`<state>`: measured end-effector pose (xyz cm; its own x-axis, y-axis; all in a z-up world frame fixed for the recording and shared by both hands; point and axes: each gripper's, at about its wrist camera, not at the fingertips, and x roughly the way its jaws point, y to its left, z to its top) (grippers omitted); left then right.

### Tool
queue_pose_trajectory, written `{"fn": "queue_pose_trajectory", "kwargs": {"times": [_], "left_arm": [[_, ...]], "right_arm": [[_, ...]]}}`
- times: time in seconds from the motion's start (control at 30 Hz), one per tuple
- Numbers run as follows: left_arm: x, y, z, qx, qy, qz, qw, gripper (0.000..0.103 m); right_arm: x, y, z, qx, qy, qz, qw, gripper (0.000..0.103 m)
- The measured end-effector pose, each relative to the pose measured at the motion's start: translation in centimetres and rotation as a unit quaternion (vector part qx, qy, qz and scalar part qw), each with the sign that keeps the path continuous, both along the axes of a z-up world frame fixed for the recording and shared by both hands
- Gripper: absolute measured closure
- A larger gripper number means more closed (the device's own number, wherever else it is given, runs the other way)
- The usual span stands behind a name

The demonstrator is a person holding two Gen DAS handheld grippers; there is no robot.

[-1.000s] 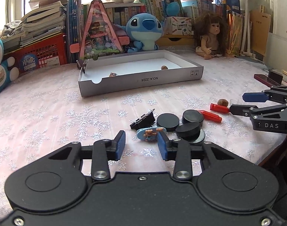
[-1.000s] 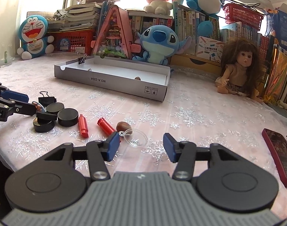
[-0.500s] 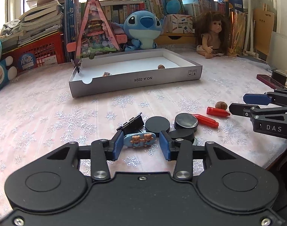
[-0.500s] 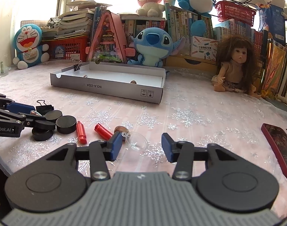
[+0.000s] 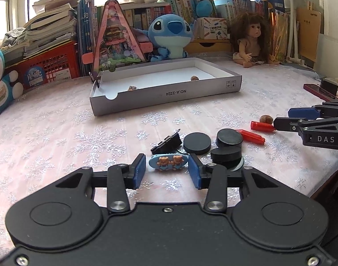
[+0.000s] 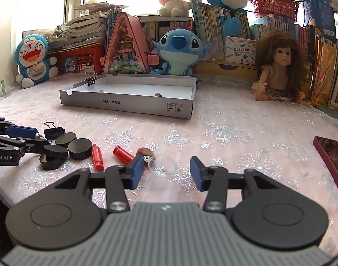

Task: Organize rigid objects
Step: 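Grasp second blue bear hair clip with left gripper while right gripper grasps clear plastic cup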

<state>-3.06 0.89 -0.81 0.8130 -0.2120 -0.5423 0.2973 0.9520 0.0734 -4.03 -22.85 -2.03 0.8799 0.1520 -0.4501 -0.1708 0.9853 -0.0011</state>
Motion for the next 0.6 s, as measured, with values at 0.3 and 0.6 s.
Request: {"fn": "queue_pose_trajectory", "kwargs": {"times": [0.3, 0.6], "left_arm": [[0.1, 1.4, 0.1, 0.007, -0.005, -0.007, 0.9999, 0.059], [0.4, 0.6, -0.1, 0.000, -0.006, -0.010, 0.9999, 0.057]], "right_arm": [[0.1, 0.1, 0.0, 0.001, -0.001, 0.000, 1.000, 0.051], [0.0, -0.6, 0.2, 0.036, -0.011, -0.017, 0.999, 0.051]]}}
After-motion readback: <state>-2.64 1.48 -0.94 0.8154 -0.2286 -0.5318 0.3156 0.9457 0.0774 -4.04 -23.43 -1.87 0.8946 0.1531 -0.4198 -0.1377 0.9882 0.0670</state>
